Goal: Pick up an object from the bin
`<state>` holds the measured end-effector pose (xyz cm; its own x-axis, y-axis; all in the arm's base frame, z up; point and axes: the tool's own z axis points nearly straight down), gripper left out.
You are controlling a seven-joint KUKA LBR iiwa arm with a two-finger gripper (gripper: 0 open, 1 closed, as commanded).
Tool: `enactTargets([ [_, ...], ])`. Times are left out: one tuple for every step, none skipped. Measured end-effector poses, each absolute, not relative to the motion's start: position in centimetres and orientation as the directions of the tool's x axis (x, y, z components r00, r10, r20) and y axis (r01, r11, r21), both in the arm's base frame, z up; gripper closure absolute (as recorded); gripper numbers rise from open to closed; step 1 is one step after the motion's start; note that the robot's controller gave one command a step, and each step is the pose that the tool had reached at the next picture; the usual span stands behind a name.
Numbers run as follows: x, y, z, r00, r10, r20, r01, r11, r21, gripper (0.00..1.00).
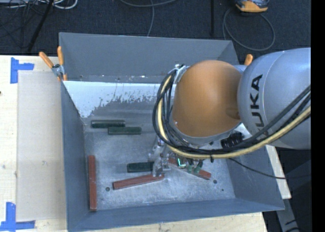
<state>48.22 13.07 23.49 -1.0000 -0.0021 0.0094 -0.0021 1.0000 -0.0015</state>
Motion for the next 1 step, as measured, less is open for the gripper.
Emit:
enactTargets([
  [48.39, 12.98, 23.81, -1.000, 0.002, 0.003, 0.002, 1.000, 0.000, 0.00],
])
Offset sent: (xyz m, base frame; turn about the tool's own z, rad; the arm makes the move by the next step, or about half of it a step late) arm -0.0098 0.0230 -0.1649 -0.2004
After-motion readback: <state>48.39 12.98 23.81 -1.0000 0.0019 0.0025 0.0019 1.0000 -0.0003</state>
